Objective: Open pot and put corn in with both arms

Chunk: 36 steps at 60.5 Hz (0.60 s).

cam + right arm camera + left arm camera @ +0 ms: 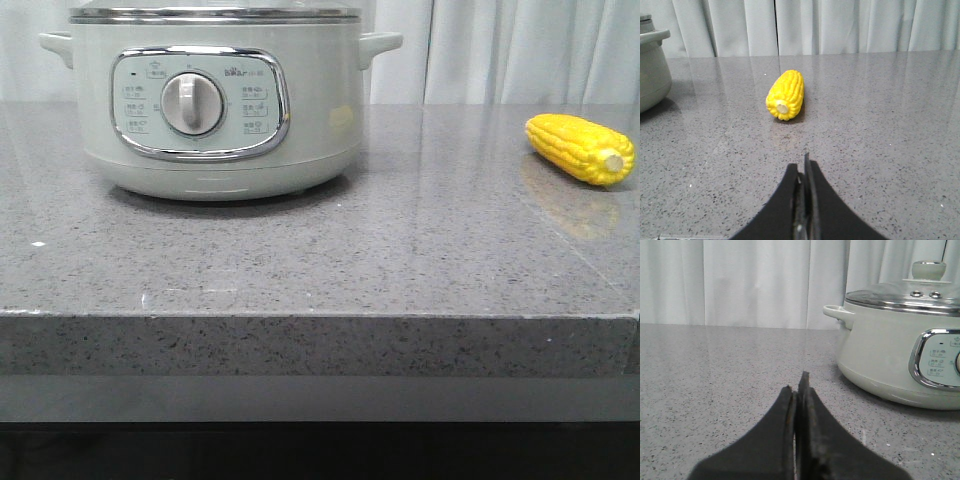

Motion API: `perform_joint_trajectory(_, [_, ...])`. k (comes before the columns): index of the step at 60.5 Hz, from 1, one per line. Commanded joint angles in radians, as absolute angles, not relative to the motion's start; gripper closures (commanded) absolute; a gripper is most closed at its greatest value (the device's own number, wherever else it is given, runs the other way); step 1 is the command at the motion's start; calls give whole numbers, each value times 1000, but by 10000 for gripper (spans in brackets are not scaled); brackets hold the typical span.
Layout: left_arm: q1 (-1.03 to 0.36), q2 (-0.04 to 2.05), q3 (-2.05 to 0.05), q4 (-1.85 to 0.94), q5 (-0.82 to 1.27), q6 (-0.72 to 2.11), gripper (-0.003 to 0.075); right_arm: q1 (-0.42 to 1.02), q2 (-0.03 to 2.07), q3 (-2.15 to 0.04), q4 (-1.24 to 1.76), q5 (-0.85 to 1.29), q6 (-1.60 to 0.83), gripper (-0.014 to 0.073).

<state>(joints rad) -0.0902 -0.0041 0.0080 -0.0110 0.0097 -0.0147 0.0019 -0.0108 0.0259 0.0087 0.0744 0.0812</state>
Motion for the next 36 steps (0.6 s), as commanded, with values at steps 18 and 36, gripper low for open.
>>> perform_joint_trajectory(18, [-89, -23, -7, -17, -118, -17, 741, -2, -34, 17, 0, -71, 84, 661])
perform_joint_trajectory(36, [-89, -1, -301, -39, 38, -19, 741, -2, -27, -265, 0, 146, 84, 661])
